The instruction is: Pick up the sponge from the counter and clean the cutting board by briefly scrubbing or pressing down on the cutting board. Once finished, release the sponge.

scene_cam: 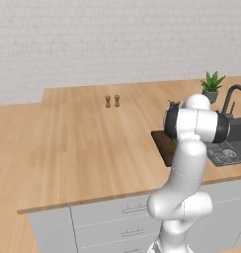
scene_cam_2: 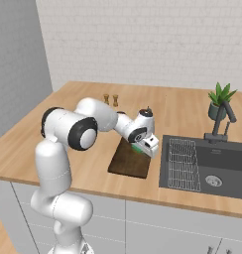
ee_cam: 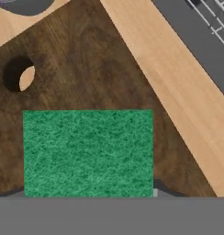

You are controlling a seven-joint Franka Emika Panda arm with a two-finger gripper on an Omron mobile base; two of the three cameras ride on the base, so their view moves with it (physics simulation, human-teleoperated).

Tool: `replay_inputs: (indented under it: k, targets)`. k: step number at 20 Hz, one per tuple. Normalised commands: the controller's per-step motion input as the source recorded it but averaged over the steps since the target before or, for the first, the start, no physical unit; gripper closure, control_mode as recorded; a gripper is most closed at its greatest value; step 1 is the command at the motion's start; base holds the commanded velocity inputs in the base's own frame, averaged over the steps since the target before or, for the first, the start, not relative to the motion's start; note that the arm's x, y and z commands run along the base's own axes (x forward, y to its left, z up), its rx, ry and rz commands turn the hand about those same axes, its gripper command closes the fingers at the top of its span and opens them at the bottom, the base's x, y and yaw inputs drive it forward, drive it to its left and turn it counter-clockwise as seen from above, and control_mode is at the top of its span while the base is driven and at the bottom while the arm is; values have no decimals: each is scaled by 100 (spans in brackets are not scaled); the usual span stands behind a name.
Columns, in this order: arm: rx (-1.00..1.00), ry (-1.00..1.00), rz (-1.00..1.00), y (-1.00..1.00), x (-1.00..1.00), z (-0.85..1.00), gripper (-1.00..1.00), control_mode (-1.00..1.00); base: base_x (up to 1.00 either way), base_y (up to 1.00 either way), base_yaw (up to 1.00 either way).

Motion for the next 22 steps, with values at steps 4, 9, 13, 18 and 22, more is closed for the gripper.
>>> replay_inputs:
  k: [4, 9, 13, 18, 22]
  targets:
    - [4, -3, 0, -10, 5, 14, 100, -100, 0, 0, 0]
    - [-3, 0, 0, -3, -15, -38, 100, -100, 0, 0, 0]
    - [-16, 0, 0, 0, -31, -91, 100, -100, 0, 0, 0]
    - [-12, 3, 0, -2, -51, -50, 100, -100, 0, 0, 0]
    - [-7, 0, 0, 0, -100, -27, 100, -100, 0, 0, 0]
